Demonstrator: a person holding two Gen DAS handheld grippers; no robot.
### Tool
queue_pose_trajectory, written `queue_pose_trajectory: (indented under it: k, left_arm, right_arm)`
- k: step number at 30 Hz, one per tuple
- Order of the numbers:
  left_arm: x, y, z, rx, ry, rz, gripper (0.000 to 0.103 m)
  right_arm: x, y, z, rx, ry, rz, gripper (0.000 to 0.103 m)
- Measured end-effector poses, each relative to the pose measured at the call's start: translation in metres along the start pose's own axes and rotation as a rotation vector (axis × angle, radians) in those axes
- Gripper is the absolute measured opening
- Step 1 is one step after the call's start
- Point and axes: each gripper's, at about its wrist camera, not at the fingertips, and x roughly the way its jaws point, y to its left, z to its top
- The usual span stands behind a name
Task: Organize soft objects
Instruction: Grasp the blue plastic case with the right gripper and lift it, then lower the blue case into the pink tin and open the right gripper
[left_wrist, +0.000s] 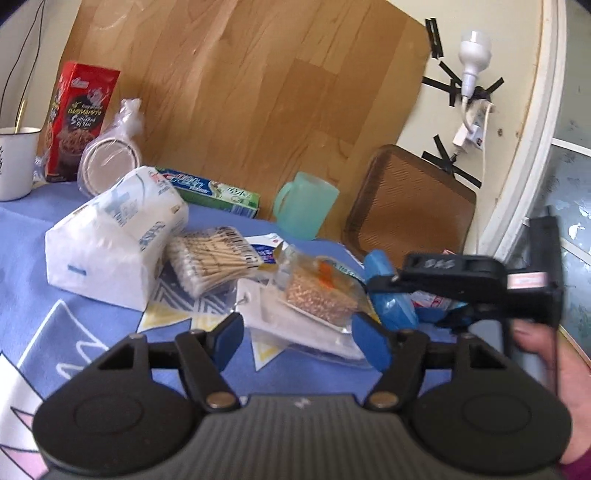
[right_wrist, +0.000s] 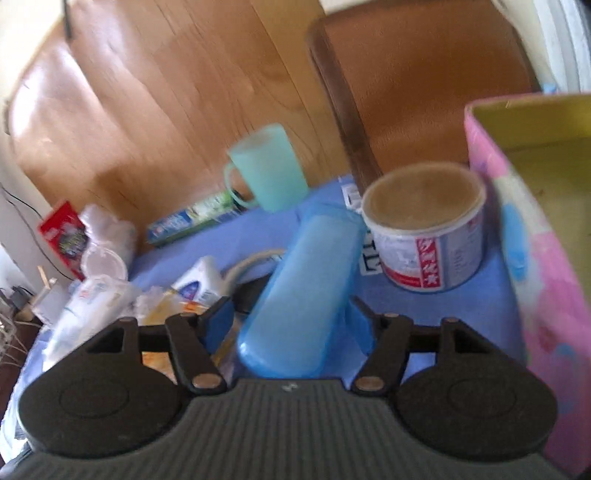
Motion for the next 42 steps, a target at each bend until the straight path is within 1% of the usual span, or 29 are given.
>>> queue_pose_trajectory:
  k: [1,2,3,4,6,8,10,12,14,16,17,18,20,21,26,28,30,32,33,36,37,39,42]
  left_arm:
    - [-0.001,0.000,-0.001,-0.001,-0.003,-0.002,0.067]
    - [-0.002,0.000,-0.001,-0.005,-0.005,-0.004,0.067]
    - [-0.003,0.001,-0.001,-0.011,-0.007,-0.008,0.067]
    - [-0.003,0.002,-0.002,-0.017,-0.006,-0.010,0.067]
    - [-0.003,0.004,-0.001,-0.030,-0.001,-0.018,0.067]
    - [-0.003,0.006,-0.001,-0.040,0.001,-0.026,0.067]
    - [-0.004,0.005,-0.002,-0.049,0.005,-0.035,0.067]
    - [-0.003,0.004,-0.002,-0.049,0.032,-0.063,0.067]
    - [0.000,0.000,-0.001,-0.031,0.074,-0.111,0.067]
    - [0.001,-0.010,-0.002,0.011,0.091,-0.132,0.067]
    - [0.001,-0.017,-0.004,0.033,0.100,-0.139,0.067]
    - [0.003,-0.025,-0.005,0.050,0.117,-0.152,0.067]
    - [0.005,-0.038,-0.009,0.064,0.153,-0.186,0.067]
    - [0.006,-0.045,-0.011,0.072,0.165,-0.201,0.067]
    - [0.015,-0.072,-0.015,0.117,0.226,-0.235,0.068]
    - [0.021,-0.077,-0.018,0.122,0.257,-0.221,0.071]
    - [0.029,-0.078,-0.021,0.111,0.284,-0.226,0.077]
    - [0.031,-0.077,-0.022,0.087,0.295,-0.235,0.076]
    - [0.029,-0.079,-0.021,0.090,0.287,-0.225,0.073]
    - [0.017,-0.084,-0.010,0.098,0.253,-0.235,0.065]
    - [0.013,-0.088,-0.003,0.098,0.239,-0.247,0.065]
    - [0.005,-0.100,0.013,0.118,0.194,-0.275,0.065]
    - [0.003,-0.133,0.033,0.191,0.125,-0.320,0.065]
  right_arm:
    - [0.005,-0.004,-0.001,0.010,0.018,-0.013,0.068]
    - [0.007,-0.007,-0.004,0.027,0.031,-0.013,0.062]
    - [0.003,-0.007,-0.006,0.023,0.017,-0.020,0.060]
    - [-0.002,-0.008,-0.009,0.012,0.021,-0.015,0.059]
    - [-0.017,-0.009,-0.017,0.005,0.034,0.021,0.059]
    - [-0.034,-0.005,-0.030,-0.040,0.045,0.050,0.059]
    - [-0.057,-0.002,-0.050,-0.124,0.053,0.078,0.058]
    - [-0.083,0.000,-0.072,-0.264,0.054,0.112,0.058]
    - [-0.109,-0.002,-0.093,-0.422,0.064,0.168,0.057]
    - [-0.132,-0.011,-0.109,-0.527,0.069,0.179,0.059]
    - [-0.139,-0.015,-0.112,-0.545,0.066,0.164,0.065]
    - [-0.144,-0.019,-0.115,-0.554,0.056,0.130,0.070]
    - [-0.153,-0.029,-0.119,-0.559,0.024,0.071,0.070]
    - [-0.157,-0.034,-0.120,-0.557,0.020,0.059,0.070]
    - [-0.156,-0.039,-0.123,-0.560,0.004,0.065,0.070]
    - [-0.152,-0.038,-0.122,-0.565,-0.001,0.070,0.070]
    - [-0.149,-0.038,-0.120,-0.561,-0.006,0.087,0.070]
    - [-0.146,-0.036,-0.120,-0.562,-0.012,0.096,0.070]
    - [-0.144,-0.035,-0.120,-0.565,-0.016,0.098,0.064]
    - [-0.145,-0.033,-0.119,-0.565,-0.038,0.094,0.063]
    - [-0.148,-0.033,-0.118,-0.559,-0.056,0.095,0.063]
    - [-0.161,-0.034,-0.113,-0.535,-0.109,0.108,0.063]
    - [-0.183,-0.036,-0.098,-0.516,-0.220,0.105,0.063]
